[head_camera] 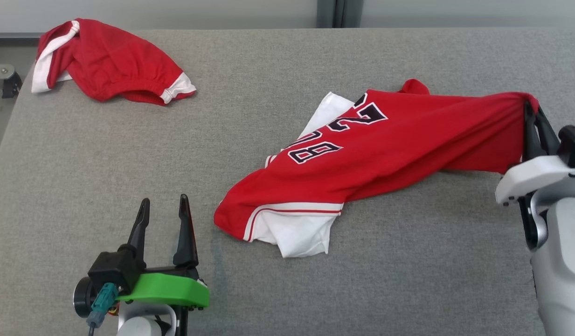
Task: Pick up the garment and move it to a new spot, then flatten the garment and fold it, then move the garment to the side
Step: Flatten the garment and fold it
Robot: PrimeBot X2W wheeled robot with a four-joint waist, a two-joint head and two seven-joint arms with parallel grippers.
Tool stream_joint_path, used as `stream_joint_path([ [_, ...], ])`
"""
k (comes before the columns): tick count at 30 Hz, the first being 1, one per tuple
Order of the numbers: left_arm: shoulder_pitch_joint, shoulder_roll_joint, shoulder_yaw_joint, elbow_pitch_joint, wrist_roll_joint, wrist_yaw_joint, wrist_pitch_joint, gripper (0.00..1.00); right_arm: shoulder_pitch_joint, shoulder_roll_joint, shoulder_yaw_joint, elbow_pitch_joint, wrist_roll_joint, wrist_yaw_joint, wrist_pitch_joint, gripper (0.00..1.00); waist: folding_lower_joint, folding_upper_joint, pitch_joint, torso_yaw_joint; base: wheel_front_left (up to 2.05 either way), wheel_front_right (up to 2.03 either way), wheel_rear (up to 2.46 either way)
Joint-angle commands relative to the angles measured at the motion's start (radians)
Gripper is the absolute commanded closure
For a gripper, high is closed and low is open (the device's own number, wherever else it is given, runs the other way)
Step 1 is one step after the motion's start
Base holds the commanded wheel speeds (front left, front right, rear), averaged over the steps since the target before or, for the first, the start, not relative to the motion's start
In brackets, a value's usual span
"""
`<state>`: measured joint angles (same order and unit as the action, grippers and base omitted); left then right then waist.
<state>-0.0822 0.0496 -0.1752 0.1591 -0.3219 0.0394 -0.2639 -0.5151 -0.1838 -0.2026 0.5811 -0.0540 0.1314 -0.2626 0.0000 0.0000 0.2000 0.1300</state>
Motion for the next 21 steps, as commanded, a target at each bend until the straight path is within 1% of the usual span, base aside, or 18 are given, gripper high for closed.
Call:
stream_joint_path([
  [1, -0.017, 0.002, -0.002, -0.001, 0.003, -0.003, -0.001, 0.0, 0.052, 0.006, -0.007, -0.017, 0.012, -0.001, -0.003, 1.0, 0.0, 0.0, 0.007, -0.008, 0.0, 0.0, 0.0],
  [4, -0.021, 0.002, 0.0, -0.003, 0.006, -0.003, -0.001, 0.0, 0.121, 0.026, -0.012, -0.085, 0.021, -0.001, -0.003, 1.0, 0.0, 0.0, 0.015, -0.018, 0.0, 0.0, 0.0],
  [9, -0.021, 0.002, 0.009, -0.004, 0.014, -0.006, -0.001, 0.0, 0.278, 0.069, -0.006, -0.216, 0.032, -0.001, -0.003, 1.0, 0.0, 0.0, 0.021, -0.04, 0.0, 0.0, 0.0],
  [11, -0.02, 0.002, 0.013, -0.003, 0.016, -0.009, -0.001, 0.0, 0.334, 0.081, -0.004, -0.248, 0.037, -0.001, -0.003, 1.0, 0.0, 0.0, 0.02, -0.049, 0.0, 0.0, 0.0],
  [15, -0.019, 0.002, 0.021, -0.003, 0.02, -0.011, -0.001, 0.0, 0.429, 0.106, -0.001, -0.281, 0.052, -0.001, -0.003, 1.0, 0.0, 0.0, 0.014, -0.065, 0.0, 0.0, 0.0],
  [21, -0.016, 0.002, 0.03, -0.005, 0.022, -0.014, -0.001, 0.0, 0.508, 0.125, 0.02, -0.267, 0.075, -0.001, -0.003, 1.0, 0.0, 0.0, 0.011, -0.091, 0.0, 0.0, 0.0],
])
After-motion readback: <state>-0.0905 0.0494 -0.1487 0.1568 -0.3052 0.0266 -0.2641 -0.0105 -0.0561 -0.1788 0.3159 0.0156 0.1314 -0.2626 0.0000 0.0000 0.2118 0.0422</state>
